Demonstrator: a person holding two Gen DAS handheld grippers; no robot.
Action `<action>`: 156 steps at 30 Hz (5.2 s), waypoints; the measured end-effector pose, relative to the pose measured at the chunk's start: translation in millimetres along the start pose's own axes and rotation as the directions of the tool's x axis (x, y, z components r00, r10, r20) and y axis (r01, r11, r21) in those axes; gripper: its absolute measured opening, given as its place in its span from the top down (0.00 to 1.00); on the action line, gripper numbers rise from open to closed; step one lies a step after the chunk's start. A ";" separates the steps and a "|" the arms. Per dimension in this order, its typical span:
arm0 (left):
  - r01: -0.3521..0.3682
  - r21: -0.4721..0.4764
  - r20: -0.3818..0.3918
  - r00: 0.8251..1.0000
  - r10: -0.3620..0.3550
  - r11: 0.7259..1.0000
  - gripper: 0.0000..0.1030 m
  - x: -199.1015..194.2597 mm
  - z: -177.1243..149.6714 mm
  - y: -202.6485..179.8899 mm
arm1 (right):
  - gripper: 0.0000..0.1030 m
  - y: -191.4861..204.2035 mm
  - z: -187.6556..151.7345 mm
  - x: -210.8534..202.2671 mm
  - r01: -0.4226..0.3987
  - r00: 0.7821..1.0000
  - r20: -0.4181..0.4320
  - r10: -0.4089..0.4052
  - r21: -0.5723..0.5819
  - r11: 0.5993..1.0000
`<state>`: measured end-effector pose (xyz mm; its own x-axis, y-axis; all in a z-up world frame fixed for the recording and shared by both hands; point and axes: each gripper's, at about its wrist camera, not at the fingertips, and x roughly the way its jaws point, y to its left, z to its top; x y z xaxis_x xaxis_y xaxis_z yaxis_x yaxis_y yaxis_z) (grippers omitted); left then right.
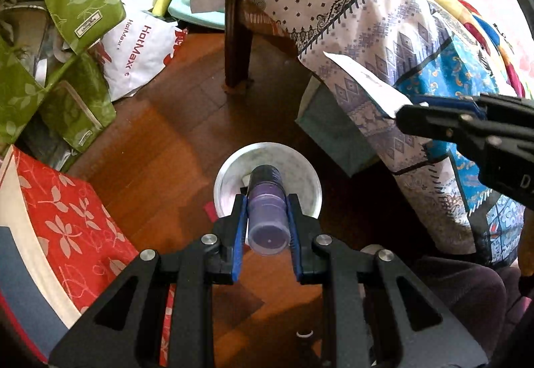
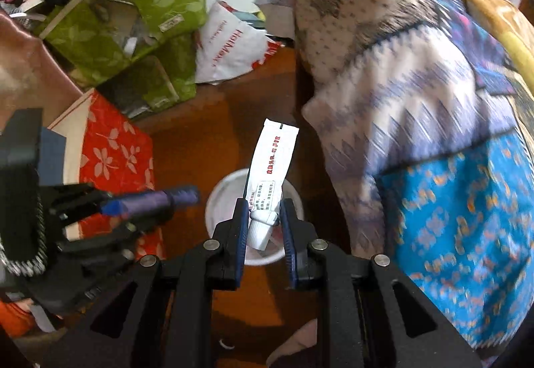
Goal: Collect trash
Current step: 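Open the right gripper over the bucket while the left gripper holds the purple cylinder above it, then open the left gripper to drop the purple cylinder into the bucket, then move both open tools back over the items on the bed, then close the left gripper on the clear pen while the right gripper grasps the plastic bag, then carry the pen and plastic bag over the white bucket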
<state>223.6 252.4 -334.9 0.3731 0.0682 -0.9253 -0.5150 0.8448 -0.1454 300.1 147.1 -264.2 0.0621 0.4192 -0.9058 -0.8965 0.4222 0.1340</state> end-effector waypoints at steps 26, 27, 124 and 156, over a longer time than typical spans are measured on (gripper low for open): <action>-0.019 0.028 0.009 1.000 0.018 0.999 0.67 -17.5 18.9 -32.3 | 0.64 -28.1 -20.6 -43.3 0.025 0.999 0.019 -0.027 0.096 0.995; -0.018 0.034 0.024 1.000 0.017 0.999 0.67 -25.4 19.5 -35.6 | 0.64 -28.0 -21.1 -48.1 0.029 0.999 0.029 -0.032 0.098 0.995; 0.125 0.549 0.138 0.962 -0.237 0.826 0.93 38.0 203.3 -488.2 | 0.66 -406.0 -135.0 -205.6 0.370 0.827 0.153 -0.540 0.575 0.730; 0.056 0.379 0.389 0.896 -0.213 0.924 0.93 -230.4 92.4 -267.2 | 0.66 -135.0 -82.1 -333.0 0.327 0.756 0.446 -0.480 0.377 0.866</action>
<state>346.5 60.0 -50.5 0.7445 0.0873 -0.6619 -0.1628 0.9852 -0.0531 364.4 -115.5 -13.7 0.6725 0.4727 -0.5695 -0.5909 0.8063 -0.0285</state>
